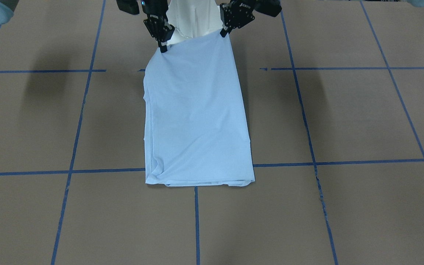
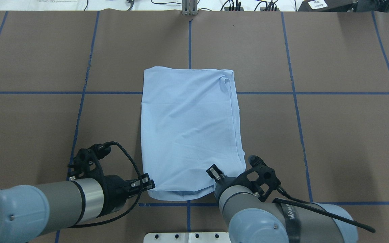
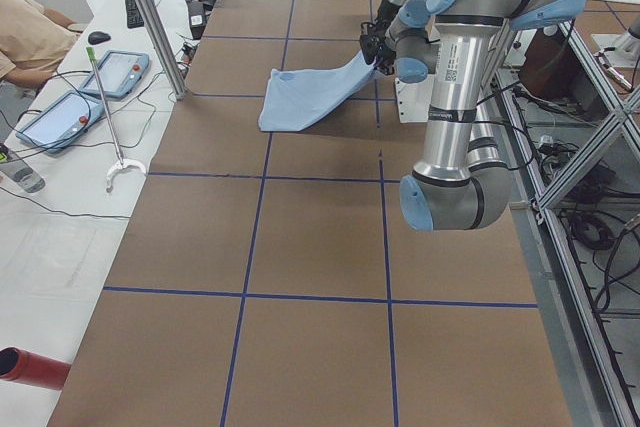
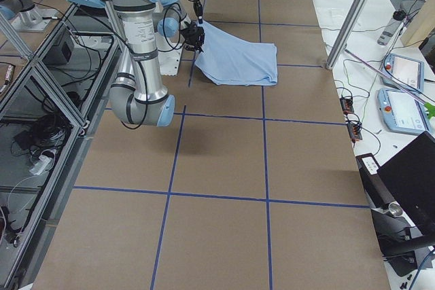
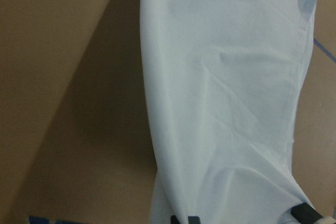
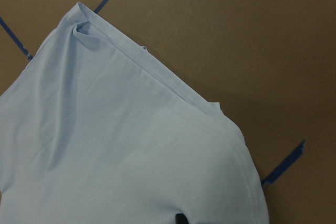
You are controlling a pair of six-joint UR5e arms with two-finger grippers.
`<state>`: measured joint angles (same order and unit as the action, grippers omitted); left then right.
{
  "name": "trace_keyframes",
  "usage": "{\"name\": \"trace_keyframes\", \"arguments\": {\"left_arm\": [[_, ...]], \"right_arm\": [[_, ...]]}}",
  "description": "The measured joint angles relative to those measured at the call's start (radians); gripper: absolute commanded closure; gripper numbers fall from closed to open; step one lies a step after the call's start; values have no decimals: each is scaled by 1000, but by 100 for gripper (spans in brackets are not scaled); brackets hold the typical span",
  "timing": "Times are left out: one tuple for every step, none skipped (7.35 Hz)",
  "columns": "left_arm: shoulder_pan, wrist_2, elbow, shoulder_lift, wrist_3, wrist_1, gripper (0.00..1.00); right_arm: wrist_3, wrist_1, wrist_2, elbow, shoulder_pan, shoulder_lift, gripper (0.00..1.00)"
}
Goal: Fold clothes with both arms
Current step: 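Lift the near edge with both grippers and fold it toward the far edge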
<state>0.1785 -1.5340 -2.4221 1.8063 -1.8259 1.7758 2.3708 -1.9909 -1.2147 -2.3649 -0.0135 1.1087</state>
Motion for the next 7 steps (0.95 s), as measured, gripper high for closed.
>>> {"name": "trace_keyframes", "arguments": {"left_arm": [[-2, -11, -46, 5, 1, -71, 100], [2, -18, -41, 15, 13, -101, 100], [24, -20, 0, 36, 46, -111, 100], [62, -22, 61, 68, 83, -114, 100], [101, -23, 131, 101, 115, -113, 100], [142, -24, 203, 132, 152, -111, 100], [182, -24, 272, 158, 187, -106, 100]], "right_arm": [[-3, -86, 0, -50, 19, -19, 100], [-20, -120, 2, -43, 20, -40, 100], [-46, -122, 6, 8, 1, -71, 100], [-70, -85, 8, 85, -38, -99, 100], [-106, -6, 7, 171, -87, -112, 100], [-150, 90, 6, 261, -139, -118, 100], [-186, 189, 3, 358, -192, -128, 100]]}}
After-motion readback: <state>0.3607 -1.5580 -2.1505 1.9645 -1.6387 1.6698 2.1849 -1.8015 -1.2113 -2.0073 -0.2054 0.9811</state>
